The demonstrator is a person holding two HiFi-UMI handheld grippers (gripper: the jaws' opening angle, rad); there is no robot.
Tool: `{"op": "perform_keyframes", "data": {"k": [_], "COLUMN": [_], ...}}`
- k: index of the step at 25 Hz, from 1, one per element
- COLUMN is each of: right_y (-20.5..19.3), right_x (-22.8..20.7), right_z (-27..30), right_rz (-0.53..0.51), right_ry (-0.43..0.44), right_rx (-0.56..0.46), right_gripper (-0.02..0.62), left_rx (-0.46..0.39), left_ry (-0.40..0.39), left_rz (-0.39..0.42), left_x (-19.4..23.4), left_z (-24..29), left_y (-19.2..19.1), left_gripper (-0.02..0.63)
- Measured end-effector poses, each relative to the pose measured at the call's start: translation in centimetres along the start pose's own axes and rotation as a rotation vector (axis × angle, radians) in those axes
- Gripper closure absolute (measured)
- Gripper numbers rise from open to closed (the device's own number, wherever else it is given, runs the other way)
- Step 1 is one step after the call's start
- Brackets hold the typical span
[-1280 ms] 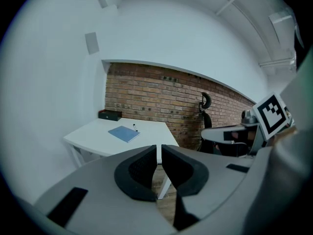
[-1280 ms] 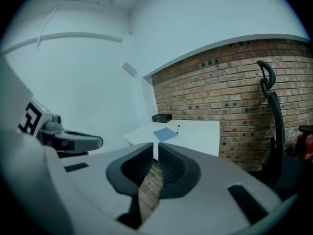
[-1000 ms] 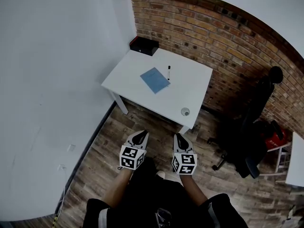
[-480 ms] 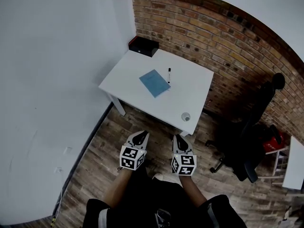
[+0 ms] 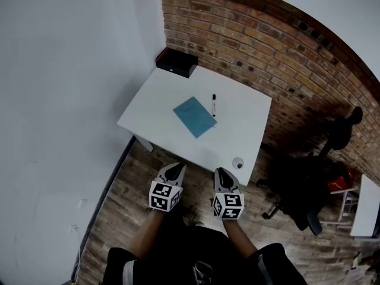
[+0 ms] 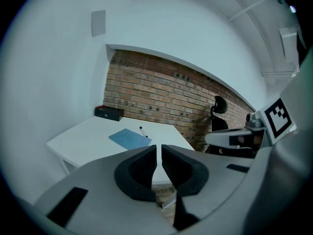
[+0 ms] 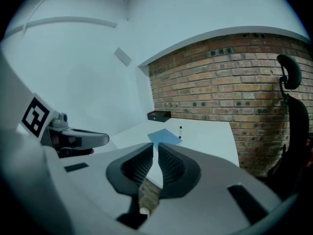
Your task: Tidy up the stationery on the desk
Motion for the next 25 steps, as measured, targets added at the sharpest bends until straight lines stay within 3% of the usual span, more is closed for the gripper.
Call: {"op": "perform_keyframes", "data": {"k": [13,21,25], "right_y": [9.5,11.7,12.0], "right_x": [3.7,4.7,3.3], "right_z": [13.4,18.0,19.3], "right_rz": [-0.002,-0.043,-0.043], "right_ry": [-0.029,-0.040,-0.036], "right_rx": [0.030,0.058,0.088], "right_gripper": [0.569,0.567,0.533], "left_rx": [0.076,0.114,0.131], "left_ry": [-0.105,-0.163,-0.160], "left_rz": [0.008,0.019,0.008], "left_x": [12.5,15.8,16.4], "left_z": [6.2,8.7,10.0], "left_y": [6.4,7.0,7.0], "left_gripper": [0.565,0.563,0.563]}}
Point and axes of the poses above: the fingertips, and each gripper's own axes: z forward along the fingers, x to its left, y out of its top, the point moved 3 cm from there along -z, backward along the fingers, and after that the axes turned 11 degrees about x, right-handed, at the moved point
